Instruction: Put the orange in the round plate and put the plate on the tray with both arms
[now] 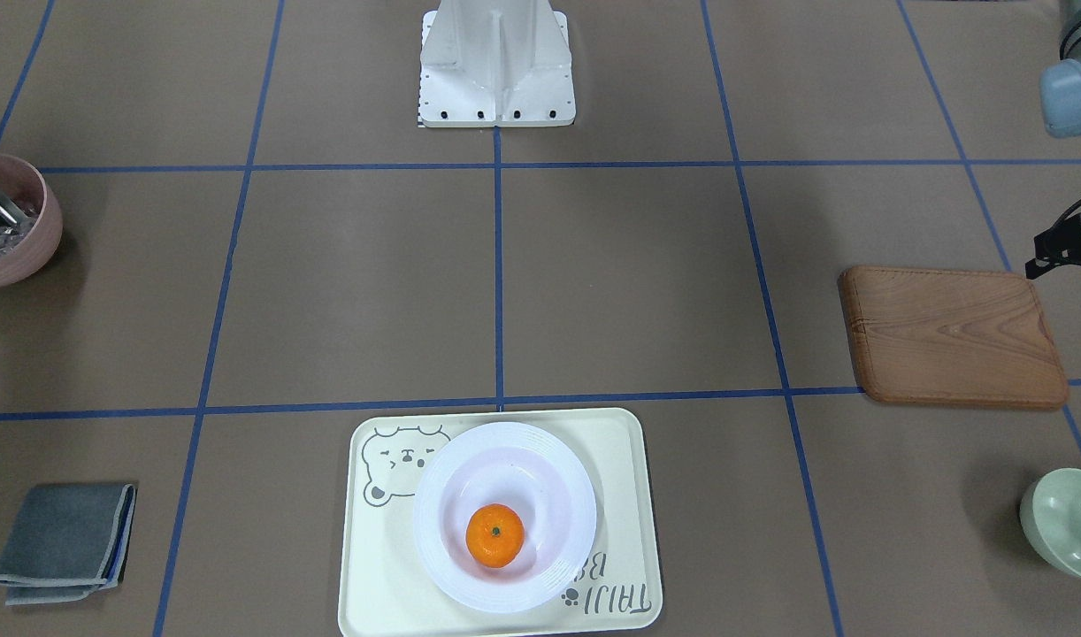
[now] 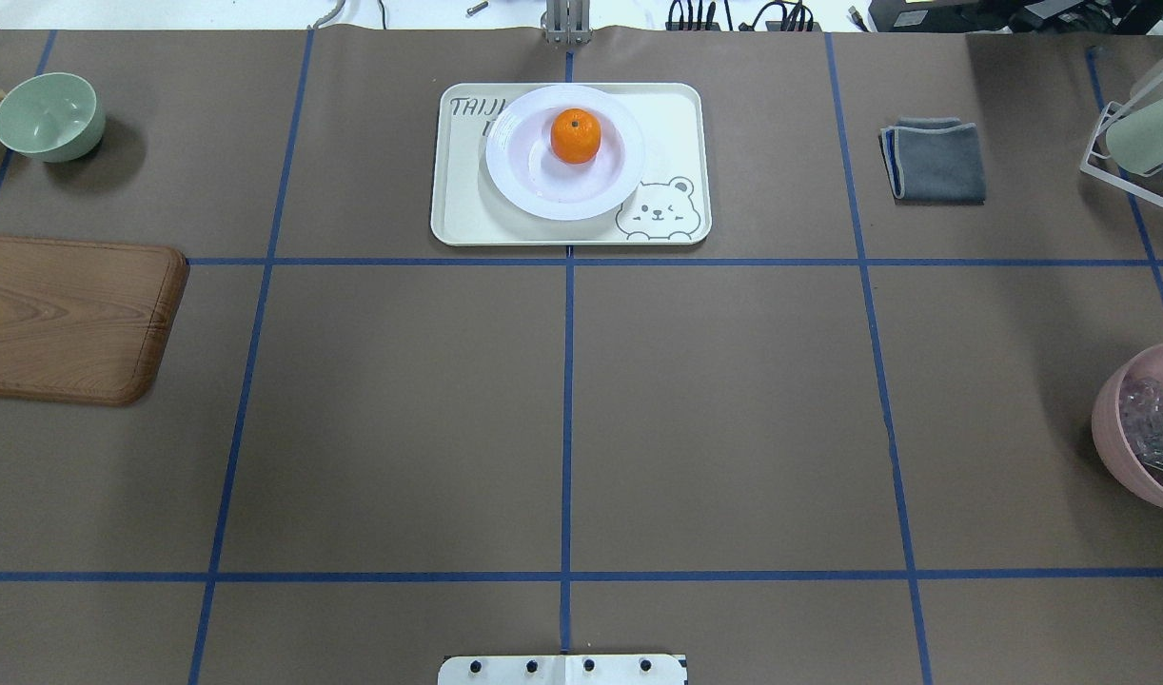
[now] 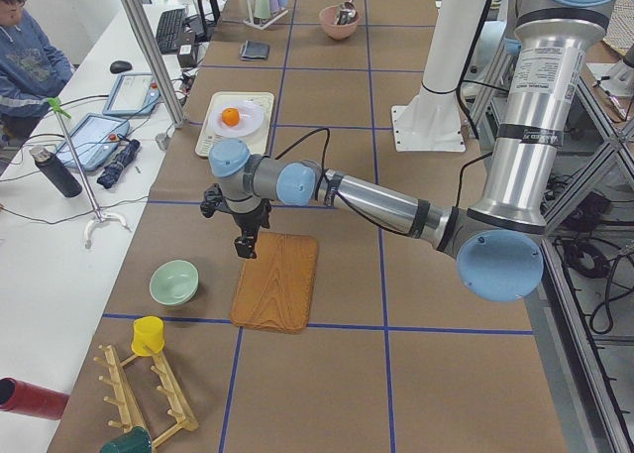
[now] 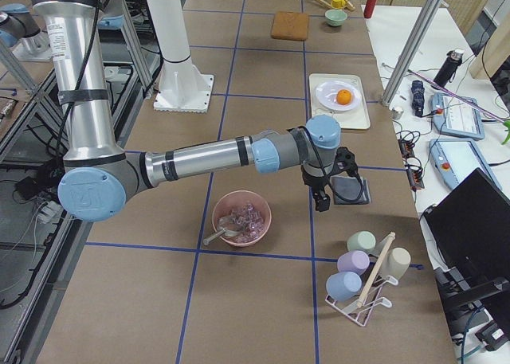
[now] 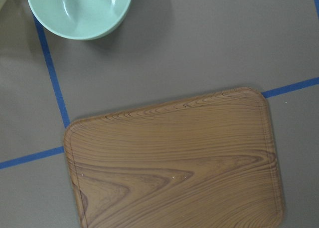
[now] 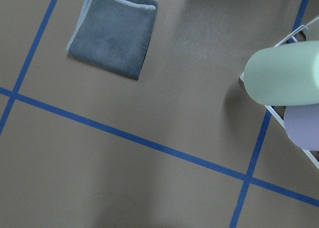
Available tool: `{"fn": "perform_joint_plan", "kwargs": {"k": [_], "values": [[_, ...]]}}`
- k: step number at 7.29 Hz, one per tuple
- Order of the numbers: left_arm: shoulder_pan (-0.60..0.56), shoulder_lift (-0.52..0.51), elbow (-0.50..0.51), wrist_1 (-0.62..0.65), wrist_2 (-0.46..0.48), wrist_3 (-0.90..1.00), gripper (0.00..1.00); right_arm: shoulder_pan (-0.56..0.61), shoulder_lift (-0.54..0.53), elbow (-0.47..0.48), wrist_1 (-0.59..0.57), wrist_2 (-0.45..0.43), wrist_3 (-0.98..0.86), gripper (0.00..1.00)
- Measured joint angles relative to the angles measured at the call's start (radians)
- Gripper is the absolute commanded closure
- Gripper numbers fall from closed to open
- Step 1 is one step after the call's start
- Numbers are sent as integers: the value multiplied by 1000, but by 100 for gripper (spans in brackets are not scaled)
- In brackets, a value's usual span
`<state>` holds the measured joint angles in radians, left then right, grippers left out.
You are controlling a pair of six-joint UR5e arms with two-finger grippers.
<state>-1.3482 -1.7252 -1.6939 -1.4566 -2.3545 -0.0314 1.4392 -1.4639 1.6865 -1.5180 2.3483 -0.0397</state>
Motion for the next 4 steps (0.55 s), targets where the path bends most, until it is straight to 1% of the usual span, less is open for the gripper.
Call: {"fn": "perform_joint_plan", "kwargs": {"k": [2,4], "values": [[-52,33,-12,1,-17,-3,2,0,-6,-6,-2,-2,-1,0],[-94,39,11,0,-42,-8,2,-2,-22,-5,-1,5,-1,0]]}}
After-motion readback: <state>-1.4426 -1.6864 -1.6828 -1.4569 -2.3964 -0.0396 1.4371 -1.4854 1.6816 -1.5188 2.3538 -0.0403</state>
